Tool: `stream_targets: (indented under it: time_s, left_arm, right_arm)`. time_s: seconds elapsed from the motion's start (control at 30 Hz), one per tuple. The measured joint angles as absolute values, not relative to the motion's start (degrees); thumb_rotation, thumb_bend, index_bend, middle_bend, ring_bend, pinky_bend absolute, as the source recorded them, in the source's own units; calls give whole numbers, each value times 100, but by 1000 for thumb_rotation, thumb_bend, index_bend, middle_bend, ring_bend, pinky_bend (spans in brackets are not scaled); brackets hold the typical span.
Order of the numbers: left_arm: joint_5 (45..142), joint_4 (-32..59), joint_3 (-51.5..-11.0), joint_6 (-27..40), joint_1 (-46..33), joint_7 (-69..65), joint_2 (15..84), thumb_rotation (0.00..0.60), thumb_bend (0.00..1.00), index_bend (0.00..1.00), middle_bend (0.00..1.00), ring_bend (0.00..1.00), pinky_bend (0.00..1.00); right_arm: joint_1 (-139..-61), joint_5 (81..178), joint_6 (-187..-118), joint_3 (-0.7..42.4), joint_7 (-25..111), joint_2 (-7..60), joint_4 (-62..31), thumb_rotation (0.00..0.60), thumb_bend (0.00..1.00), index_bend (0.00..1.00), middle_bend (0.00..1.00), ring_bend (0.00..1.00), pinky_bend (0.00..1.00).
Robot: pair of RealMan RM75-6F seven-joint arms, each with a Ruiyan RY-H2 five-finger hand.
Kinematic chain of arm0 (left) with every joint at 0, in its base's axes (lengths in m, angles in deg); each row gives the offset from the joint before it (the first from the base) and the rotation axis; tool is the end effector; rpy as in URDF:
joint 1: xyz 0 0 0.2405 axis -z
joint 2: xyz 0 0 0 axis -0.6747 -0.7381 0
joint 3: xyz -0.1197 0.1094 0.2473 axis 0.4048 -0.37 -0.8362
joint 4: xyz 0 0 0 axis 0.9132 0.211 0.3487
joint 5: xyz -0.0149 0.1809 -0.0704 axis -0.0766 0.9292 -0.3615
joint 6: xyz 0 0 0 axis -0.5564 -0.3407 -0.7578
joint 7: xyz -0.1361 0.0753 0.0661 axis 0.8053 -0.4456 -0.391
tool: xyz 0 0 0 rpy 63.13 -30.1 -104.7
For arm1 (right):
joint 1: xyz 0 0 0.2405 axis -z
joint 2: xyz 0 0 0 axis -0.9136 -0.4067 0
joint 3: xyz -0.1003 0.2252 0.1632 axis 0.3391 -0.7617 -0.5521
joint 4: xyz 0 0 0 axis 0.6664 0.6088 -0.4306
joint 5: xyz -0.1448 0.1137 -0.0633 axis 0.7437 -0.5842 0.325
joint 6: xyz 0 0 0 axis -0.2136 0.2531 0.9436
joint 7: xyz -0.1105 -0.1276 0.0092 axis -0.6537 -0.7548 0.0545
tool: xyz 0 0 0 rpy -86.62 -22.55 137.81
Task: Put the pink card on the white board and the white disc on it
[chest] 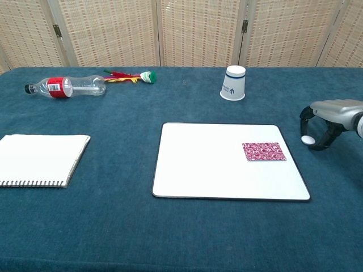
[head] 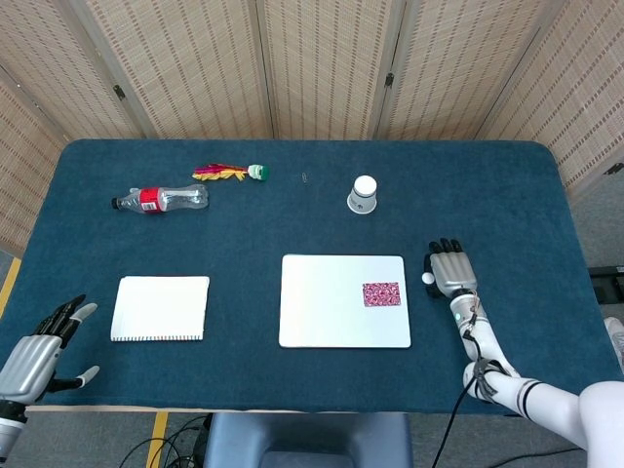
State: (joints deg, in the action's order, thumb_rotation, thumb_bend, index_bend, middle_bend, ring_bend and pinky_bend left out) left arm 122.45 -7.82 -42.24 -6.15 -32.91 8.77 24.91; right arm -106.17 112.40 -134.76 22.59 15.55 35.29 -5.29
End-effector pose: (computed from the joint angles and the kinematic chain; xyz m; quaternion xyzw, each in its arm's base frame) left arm -0.3352 0.2113 0.1838 -0.6477 -0.4499 -0.3650 0.4948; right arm -0.3041 -0.4168 -0.0024 0.6914 -0.4398 0.1963 0.5386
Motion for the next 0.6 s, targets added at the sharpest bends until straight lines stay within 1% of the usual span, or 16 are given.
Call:
stream_targets:
  time_s: [0.17,0.33,0.43,0.6]
  left_arm:
    - [12210,-746,-4210,-557,-3255,891,2507,600,255,102,37,35,182]
    - [12226,-757,-4216,-586,-3264,893,2504,600,255,100,37,35,181]
    - [12259,-764,-4227,-605,-3269,885,2504,600,254,100,37,35,181]
    - [12276,-785,-4238,-620,-3274,894,2498,600,255,100,37,35,181]
  right_arm:
    - [-10625,11254,-13506,2248,1531,3562,-512,600,261,528,169,0,0]
    - [-10593,11322,-13624,2232,1552,3495,-693,600,264,532,172,0,0]
    - [-10547,11401,-13786,2208,1573,3361,-993,600,265,532,172,0,0]
    - [-10484,11520,-14090,2173,1504,3037,-1767,600,265,532,172,0,0]
